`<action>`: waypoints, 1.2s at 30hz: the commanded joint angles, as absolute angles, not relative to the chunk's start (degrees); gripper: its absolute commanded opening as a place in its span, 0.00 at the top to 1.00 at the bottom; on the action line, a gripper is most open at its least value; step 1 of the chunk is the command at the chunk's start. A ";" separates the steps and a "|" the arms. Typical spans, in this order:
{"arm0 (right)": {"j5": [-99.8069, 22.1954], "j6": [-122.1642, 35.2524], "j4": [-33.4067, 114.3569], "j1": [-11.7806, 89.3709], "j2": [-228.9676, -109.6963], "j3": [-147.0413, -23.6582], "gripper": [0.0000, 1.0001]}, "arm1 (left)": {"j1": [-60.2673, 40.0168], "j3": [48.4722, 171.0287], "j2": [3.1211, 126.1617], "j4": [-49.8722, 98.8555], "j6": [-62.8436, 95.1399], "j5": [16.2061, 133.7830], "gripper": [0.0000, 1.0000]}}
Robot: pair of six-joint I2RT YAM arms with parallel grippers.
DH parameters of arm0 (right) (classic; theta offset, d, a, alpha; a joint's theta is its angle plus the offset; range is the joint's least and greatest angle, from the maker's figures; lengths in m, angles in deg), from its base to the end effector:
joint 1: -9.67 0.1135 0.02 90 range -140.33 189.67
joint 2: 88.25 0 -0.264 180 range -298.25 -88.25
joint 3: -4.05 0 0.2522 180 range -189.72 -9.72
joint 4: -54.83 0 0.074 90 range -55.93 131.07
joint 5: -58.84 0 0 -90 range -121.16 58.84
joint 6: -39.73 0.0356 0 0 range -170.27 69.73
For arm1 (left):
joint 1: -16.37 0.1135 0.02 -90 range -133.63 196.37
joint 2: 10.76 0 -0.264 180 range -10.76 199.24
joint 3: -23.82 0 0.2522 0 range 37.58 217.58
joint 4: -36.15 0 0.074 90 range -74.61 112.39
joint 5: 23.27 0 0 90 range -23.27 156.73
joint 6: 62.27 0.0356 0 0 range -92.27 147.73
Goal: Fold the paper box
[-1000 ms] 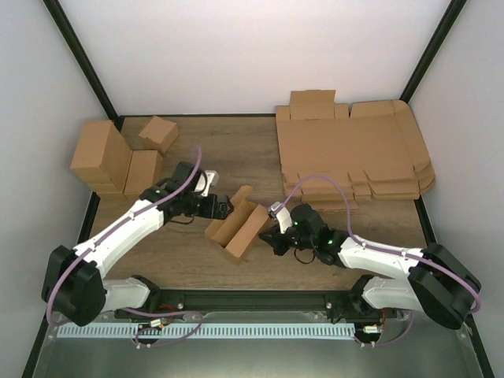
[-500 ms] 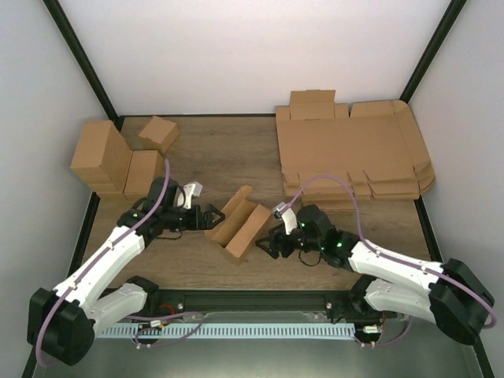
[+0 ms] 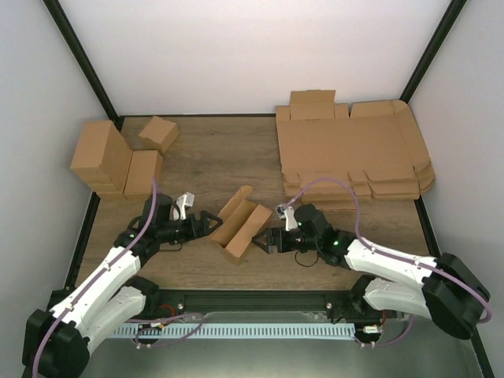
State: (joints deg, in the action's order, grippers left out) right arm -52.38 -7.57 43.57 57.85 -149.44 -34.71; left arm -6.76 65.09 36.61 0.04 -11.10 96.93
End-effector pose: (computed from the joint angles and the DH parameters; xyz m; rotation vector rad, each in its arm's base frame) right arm 0.1338 0.1689 0.1891 -0.3565 2.3955 1.2357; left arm 0.1489 -0.0831 0.2105 -0.0445 2.4679 -1.1259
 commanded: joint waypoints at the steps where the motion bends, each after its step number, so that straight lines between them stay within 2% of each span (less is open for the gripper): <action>1: -51.86 -2.59 44.69 58.01 -152.56 -37.77 0.07 | -6.65 61.01 37.58 7.93 -16.05 100.04 0.00; 5: -51.78 -0.63 47.04 58.00 -153.93 -37.65 0.09 | -6.65 60.25 38.82 10.84 -16.82 101.99 0.07; 12: -55.40 -0.25 51.86 58.08 -159.98 -39.08 0.16 | -6.65 59.56 41.75 12.34 -16.42 105.05 0.10; 17: -57.64 -0.63 54.10 59.23 -163.43 -39.39 0.23 | -6.80 58.34 41.69 15.16 -18.31 106.61 0.17; 26: -59.45 -2.08 56.01 60.12 -164.93 -39.45 0.27 | -7.51 57.68 44.61 19.93 -20.65 108.99 0.32; 36: -61.20 -2.83 56.24 60.57 -167.00 -40.69 0.29 | -8.85 57.26 45.81 22.03 -22.22 109.35 0.38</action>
State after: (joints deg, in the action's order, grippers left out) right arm -59.83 -1.63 54.89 59.71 -166.47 -37.57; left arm -8.09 58.12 45.40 18.64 -21.11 108.10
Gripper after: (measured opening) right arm 0.710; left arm 0.629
